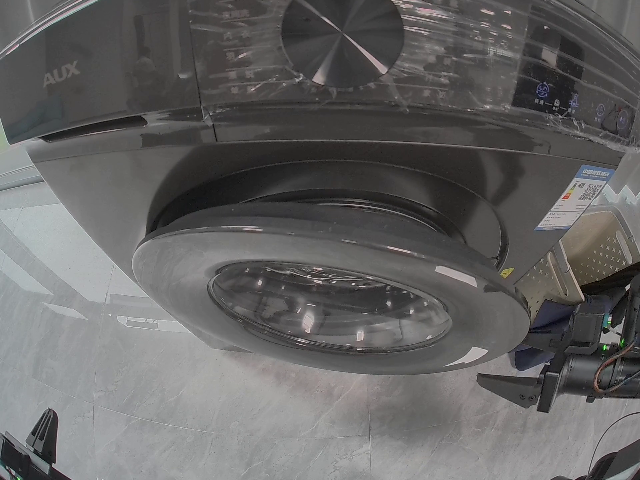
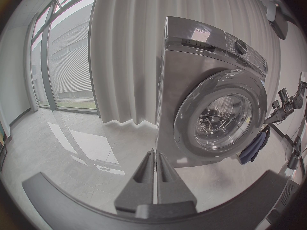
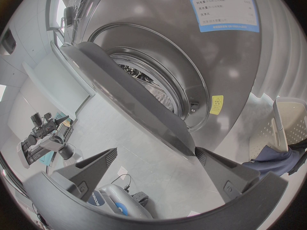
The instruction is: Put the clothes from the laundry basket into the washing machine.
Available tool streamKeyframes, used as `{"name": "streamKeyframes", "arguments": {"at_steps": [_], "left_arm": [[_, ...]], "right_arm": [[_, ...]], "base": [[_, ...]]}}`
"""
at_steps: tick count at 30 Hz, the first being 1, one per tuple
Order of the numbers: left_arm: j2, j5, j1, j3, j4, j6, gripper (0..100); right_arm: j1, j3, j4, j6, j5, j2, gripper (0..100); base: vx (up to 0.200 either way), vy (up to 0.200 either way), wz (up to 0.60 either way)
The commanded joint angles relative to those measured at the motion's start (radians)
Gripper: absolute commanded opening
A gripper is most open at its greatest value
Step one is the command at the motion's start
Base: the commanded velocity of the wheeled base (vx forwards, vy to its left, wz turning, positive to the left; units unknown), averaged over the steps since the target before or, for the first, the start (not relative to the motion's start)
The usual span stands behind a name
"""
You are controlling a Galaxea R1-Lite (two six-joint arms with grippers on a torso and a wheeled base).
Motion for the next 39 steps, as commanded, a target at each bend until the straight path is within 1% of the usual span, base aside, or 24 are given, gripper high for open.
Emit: {"name": "streamKeyframes", "arguments": {"at_steps": [1, 3, 4, 5, 8, 10, 14, 17, 20, 21, 24, 26, 27, 28, 30, 33, 35, 36, 39], "left_arm": [[-0.012, 0.0, -0.001, 0.016, 0.0, 0.0, 0], [-0.012, 0.0, -0.001, 0.016, 0.0, 0.0, 0], [-0.012, 0.0, -0.001, 0.016, 0.0, 0.0, 0], [-0.01, 0.0, -0.001, 0.016, 0.0, 0.0, 0], [-0.012, 0.0, -0.001, 0.016, 0.0, -0.002, 0], [-0.012, 0.0, 0.001, 0.016, 0.0, 0.0, 0], [-0.012, 0.0, -0.001, 0.016, 0.0, 0.0, 0], [-0.012, 0.0, 0.001, 0.016, 0.0, -0.002, 0], [-0.012, 0.0, 0.001, 0.016, 0.0, 0.0, 0], [-0.012, 0.0, 0.001, 0.016, 0.0, -0.002, 0], [-0.012, 0.0, -0.001, 0.016, 0.0, 0.0, 0], [-0.012, 0.0, 0.001, 0.016, 0.0, 0.0, 0], [-0.012, 0.0, -0.001, 0.016, 0.0, -0.002, 0], [-0.01, 0.0, 0.001, 0.016, 0.0, 0.0, 0], [-0.012, 0.0, 0.001, 0.016, 0.0, 0.0, 0], [-0.01, 0.0, 0.001, 0.016, 0.0, 0.0, 0], [-0.01, 0.0, 0.001, 0.016, 0.0, 0.0, 0], [-0.012, 0.0, -0.001, 0.016, 0.0, 0.0, 0], [-0.012, 0.0, -0.001, 0.016, 0.0, 0.0, 0]], "right_arm": [[-0.017, -0.007, -0.008, 0.001, -0.004, -0.016, 100], [-0.047, -0.046, -0.009, 0.001, -0.004, 0.03, 100], [-0.05, -0.052, -0.009, 0.001, -0.004, 0.037, 100], [-0.058, -0.082, -0.011, 0.0, -0.004, 0.073, 100], [-0.049, -0.119, -0.011, 0.0, -0.004, 0.109, 100], [-0.036, -0.127, -0.011, 0.0, -0.004, 0.132, 100], [-0.001, -0.099, -0.003, 0.001, -0.001, 0.119, 100], [0.033, -0.047, -0.002, 0.003, -0.001, 0.057, 100], [0.031, -0.021, 0.0, 0.003, -0.003, 0.033, 100], [0.02, -0.015, -0.002, 0.003, -0.003, 0.03, 100], [0.002, -0.03, -0.009, 0.004, -0.006, 0.043, 100], [-0.02, -0.058, -0.009, 0.0, -0.023, 0.066, 100], [-0.02, -0.059, -0.009, 0.0, -0.024, 0.069, 100], [-0.017, -0.085, -0.011, 0.001, -0.043, 0.109, 100], [-0.015, -0.095, -0.011, 0.001, -0.044, 0.126, 100], [0.019, -0.105, -0.012, 0.001, -0.044, 0.154, 100], [0.019, -0.105, -0.012, 0.001, -0.044, 0.154, 100], [0.063, -0.085, -0.009, 0.007, -0.046, 0.145, 100], [0.092, -0.041, -0.009, 0.009, -0.044, 0.099, 100]], "base": [[0.0, 0.0, 0.0], [-0.2, 0.0, 0.0], [-0.2, 0.0, 0.0], [-0.2, 0.0, 0.0], [-0.2, 0.0, 0.0], [0.0, 0.0, 0.0], [0.0, 0.0, 0.0], [0.0, 0.0, 0.0], [0.0, 0.0, 0.0], [0.0, 0.0, 0.0], [0.0, 0.0, 0.0], [0.0, 0.0, 0.0], [-0.2, 0.0, 0.0], [-0.2, 0.0, 0.0], [-0.2, 0.0, 0.0], [-0.133, 0.0, 0.0], [0.0, 0.0, 0.0], [0.0, 0.0, 0.0], [0.0, 0.0, 0.0]]}}
